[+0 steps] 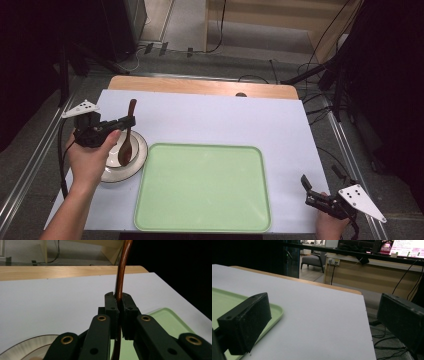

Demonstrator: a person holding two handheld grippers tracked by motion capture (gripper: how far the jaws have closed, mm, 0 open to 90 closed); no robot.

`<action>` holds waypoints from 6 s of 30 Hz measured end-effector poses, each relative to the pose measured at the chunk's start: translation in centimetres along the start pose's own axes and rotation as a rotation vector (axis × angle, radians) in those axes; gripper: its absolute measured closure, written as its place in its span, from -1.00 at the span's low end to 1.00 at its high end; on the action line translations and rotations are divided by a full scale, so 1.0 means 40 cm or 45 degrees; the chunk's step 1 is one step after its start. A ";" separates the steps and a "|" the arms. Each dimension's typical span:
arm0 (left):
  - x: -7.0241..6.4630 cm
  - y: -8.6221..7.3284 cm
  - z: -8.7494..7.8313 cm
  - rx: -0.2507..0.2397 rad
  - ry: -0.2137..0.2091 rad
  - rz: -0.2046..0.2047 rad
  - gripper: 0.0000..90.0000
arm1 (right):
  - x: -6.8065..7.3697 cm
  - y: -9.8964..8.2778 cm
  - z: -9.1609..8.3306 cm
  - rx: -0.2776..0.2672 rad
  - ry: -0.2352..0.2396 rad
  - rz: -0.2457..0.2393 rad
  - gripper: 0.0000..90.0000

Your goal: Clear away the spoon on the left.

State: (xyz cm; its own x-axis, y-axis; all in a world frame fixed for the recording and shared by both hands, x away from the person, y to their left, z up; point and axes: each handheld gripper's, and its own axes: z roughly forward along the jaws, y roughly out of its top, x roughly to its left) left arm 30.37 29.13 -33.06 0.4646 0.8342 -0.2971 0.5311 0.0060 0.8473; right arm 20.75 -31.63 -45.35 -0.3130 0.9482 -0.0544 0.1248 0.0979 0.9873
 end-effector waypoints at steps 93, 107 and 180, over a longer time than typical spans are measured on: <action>-0.034 -0.317 0.091 0.244 -0.544 -0.144 -1.00 | 0.000 0.000 0.000 -0.001 0.006 0.000 -1.00; -0.079 -0.331 0.112 0.351 -0.410 0.022 -1.00 | 0.000 0.000 0.000 -0.001 0.003 0.005 -1.00; 0.054 -0.333 -0.127 -0.008 -0.151 0.117 -1.00 | 0.001 0.000 -0.001 -0.006 0.006 0.001 -1.00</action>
State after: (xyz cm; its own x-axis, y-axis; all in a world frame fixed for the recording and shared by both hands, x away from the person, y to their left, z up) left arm 20.68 33.65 -42.74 0.5917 0.7605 -0.2674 0.4782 -0.0641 0.8759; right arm 20.70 -31.62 -45.36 -0.3177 0.9467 -0.0533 0.1207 0.0961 0.9880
